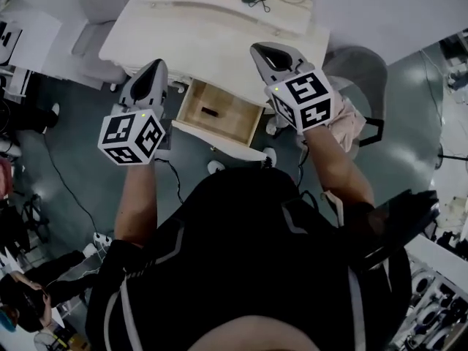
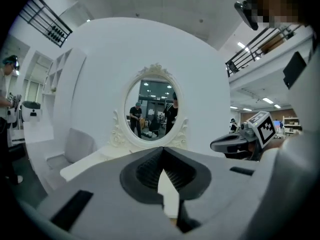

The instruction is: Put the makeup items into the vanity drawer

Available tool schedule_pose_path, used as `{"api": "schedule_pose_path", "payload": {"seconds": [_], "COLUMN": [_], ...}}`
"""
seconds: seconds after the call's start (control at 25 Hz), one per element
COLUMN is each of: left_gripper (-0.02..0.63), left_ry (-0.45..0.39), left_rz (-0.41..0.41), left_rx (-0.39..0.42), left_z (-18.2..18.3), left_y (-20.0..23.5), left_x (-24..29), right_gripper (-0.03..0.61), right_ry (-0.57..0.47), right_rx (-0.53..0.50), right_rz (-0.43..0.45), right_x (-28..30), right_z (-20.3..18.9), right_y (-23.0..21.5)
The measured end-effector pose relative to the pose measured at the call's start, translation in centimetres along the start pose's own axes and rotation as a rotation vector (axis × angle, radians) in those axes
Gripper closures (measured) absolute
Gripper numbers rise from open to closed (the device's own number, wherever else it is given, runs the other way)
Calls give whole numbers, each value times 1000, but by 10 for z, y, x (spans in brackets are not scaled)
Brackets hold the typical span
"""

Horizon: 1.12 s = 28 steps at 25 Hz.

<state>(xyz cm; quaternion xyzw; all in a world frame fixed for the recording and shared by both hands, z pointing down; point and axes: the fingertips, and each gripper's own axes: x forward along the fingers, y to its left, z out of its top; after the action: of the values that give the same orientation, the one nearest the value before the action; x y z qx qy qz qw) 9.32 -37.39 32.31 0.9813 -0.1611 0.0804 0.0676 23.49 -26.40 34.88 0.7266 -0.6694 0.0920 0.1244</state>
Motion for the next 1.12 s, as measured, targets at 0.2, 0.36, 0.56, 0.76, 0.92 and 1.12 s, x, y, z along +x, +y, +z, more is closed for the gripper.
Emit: {"api": "schedule_pose_path", "payload": {"seconds": [0.2,0.36,0.56,0.76,0.92,1.12], "left_gripper": [611,611,611,611,611,611], "left_ry": [-63,-86,-120,-146,-136,-127], "left_rz": [-34,-25,20,25,8,25], "left_rx": [-2,-10,-10,-4,-43,-30], "left_z": [23,37,53,60,58,56], "left_y": [-24,-29,-27,-36,-41,-47], "left_x": [-14,-18,-25,-30,-31,-31], "right_gripper": [572,572,574,574,574,574], "right_ry": [-55,-89,-134,-150,-155,-168], "right_rx": [19,2,-3,8,11,15], "right_rz": [-29,-43,-57,-60,-65,-83], "right_x": [-28,-41,-55,-58,-62,-73], "right_z": [27,48,70,75,77,78], "right_y": [-15,-26,-33,-36,-37,-46]}}
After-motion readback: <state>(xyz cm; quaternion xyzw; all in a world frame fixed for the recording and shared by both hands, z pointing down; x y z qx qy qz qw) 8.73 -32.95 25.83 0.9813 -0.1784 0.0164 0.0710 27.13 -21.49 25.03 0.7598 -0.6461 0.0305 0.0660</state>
